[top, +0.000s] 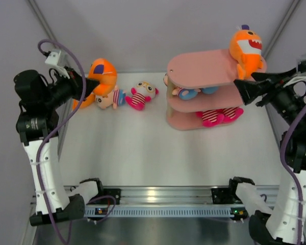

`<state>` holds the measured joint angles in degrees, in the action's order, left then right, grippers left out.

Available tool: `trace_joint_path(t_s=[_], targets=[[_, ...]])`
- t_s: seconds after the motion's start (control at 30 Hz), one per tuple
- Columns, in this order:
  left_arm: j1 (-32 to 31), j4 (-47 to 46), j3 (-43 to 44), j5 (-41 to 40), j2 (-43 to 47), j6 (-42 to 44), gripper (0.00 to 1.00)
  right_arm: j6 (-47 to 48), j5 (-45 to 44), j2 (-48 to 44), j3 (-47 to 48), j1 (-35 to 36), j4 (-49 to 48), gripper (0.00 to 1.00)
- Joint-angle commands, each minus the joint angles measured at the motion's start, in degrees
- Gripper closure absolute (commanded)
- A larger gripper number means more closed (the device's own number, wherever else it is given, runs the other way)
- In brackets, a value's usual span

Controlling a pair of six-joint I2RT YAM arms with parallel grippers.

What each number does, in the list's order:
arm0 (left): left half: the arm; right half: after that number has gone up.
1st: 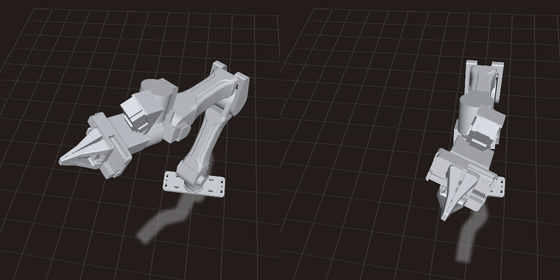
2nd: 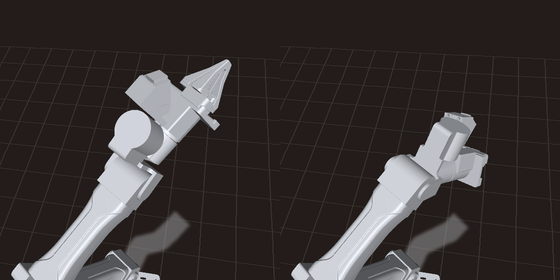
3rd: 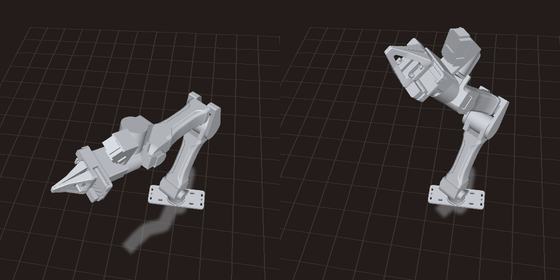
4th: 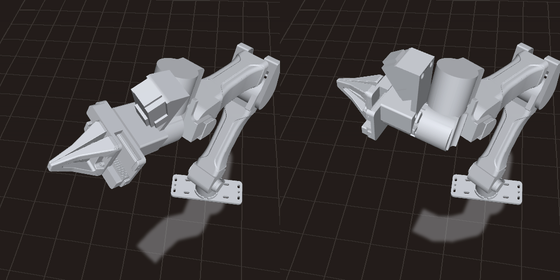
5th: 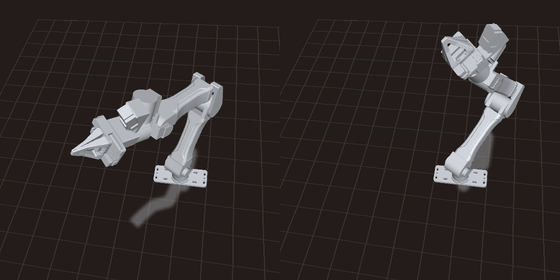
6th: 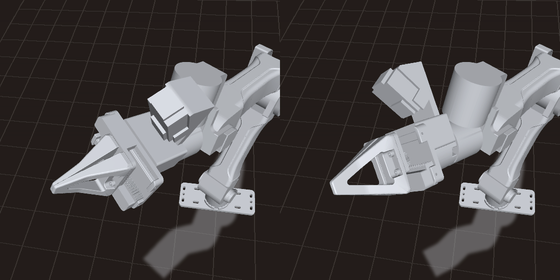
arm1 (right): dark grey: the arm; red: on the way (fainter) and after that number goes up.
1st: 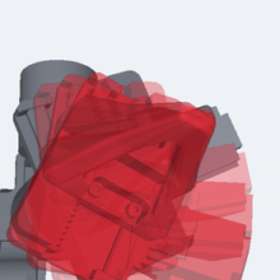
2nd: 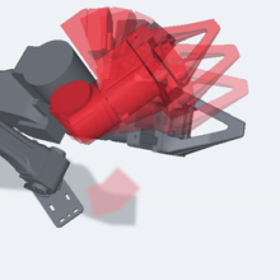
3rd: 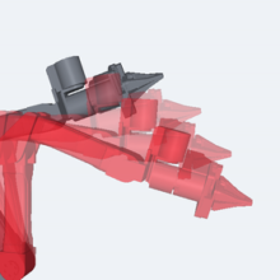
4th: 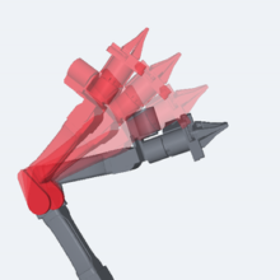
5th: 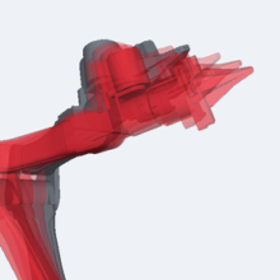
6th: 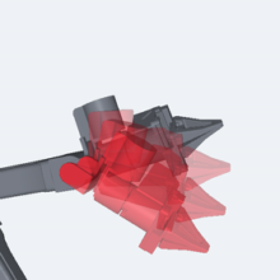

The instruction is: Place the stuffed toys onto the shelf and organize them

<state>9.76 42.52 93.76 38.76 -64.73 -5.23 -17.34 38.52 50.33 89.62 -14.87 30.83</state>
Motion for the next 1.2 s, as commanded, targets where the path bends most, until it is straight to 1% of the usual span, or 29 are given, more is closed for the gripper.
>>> trace_joint_path(t_s=[0.0,0.03,0.07,0.1,0.13,0.17,0.2,0.23,0.27,0.33,0.37,0.43,0.47,0.53,0.6,0.7,0.83,0.9,0.97,1.03,1.07,1.1,1.17], targets=[[-0.09,0.98,3.62,19.48,-2.33,-19.17,1.00,3.53,-4.48,0.99,1.51,11.76,-4.65,0.27],[-0.09,0.98,6.15,21.34,-2.51,-21.37,1.00,5.11,-7.64,3.35,1.87,20.06,-2.03,0.28],[-0.18,1.07,7.39,21.01,-1.98,-21.48,1.00,8.35,-15.50,4.51,1.61,24.50,-1.39,0.28],[-0.09,1.07,8.62,20.22,-1.37,-20.61,1.00,9.94,-19.76,6.78,1.00,29.85,-1.65,0.29],[0.00,0.98,9.77,20.04,-0.49,-20.43,1.00,11.70,-23.98,7.93,0.12,41.47,-2.52,0.28],[0.00,0.98,11.52,20.47,-0.31,-20.69,1.00,15.37,-31.50,9.34,-1.45,47.25,-5.49,0.28],[0.00,0.98,12.06,21.35,0.21,-22.52,1.00,16.80,-34.28,12.14,-2.34,57.83,-7.43,0.25],[0.00,0.98,12.24,21.53,0.57,-23.50,1.00,18.90,-36.31,13.47,-3.13,62.12,-9.45,0.25],[0.08,0.98,12.24,21.62,0.83,-24.29,1.00,19.53,-36.59,14.61,-5.66,64.86,-16.87,0.24],[0.17,0.98,12.15,21.44,1.44,-25.09,1.00,19.37,-34.84,17.52,-9.10,69.52,-26.30,0.21],[0.09,0.98,12.33,21.70,1.54,-25.44,1.00,19.54,-35.35,18.74,-12.07,70.59,-34.61,0.20],[0.09,0.98,12.68,21.97,1.45,-26.40,1.00,20.15,-37.02,23.13,-12.89,73.39,-40.30,0.15],[0.08,0.98,13.12,22.06,1.54,-26.49,1.00,20.59,-38.16,24.80,-12.72,73.93,-44.93,0.12],[0.17,0.98,13.03,22.06,1.54,-26.49,1.00,19.90,-39.74,28.94,-12.11,74.99,-48.74,0.01],[0.17,0.98,12.60,22.67,1.54,-27.10,1.00,19.02,-39.93,31.92,-11.14,75.17,-54.44,0.01],[0.08,1.07,12.33,22.94,1.45,-27.63,1.00,18.49,-40.72,35.53,-9.03,75.34,-59.63,0.01],[0.17,0.98,12.33,23.28,0.92,-28.78,1.00,17.78,-42.30,39.14,-6.66,75.34,-64.83,0.00],[0.08,0.98,12.33,23.38,0.83,-28.52,1.00,15.85,-41.95,40.98,-5.26,75.43,-65.11,0.01],[0.00,0.98,11.80,23.11,0.92,-28.25,1.00,14.71,-39.67,41.78,-3.67,75.43,-65.46,0.05],[0.09,0.98,11.19,23.02,1.10,-28.08,1.00,14.27,-38.79,41.96,-3.40,75.52,-66.16,0.18],[0.08,0.98,10.49,22.94,1.27,-28.08,1.00,14.01,-36.61,41.79,-3.32,75.69,-66.42,0.28],[0.17,1.07,10.22,22.76,1.27,-27.99,1.00,13.57,-36.07,41.09,-3.49,75.78,-66.51,0.53],[0.17,0.98,9.61,22.32,1.36,-27.55,1.00,12.43,-35.01,39.95,-5.07,75.87,-67.21,0.74]])
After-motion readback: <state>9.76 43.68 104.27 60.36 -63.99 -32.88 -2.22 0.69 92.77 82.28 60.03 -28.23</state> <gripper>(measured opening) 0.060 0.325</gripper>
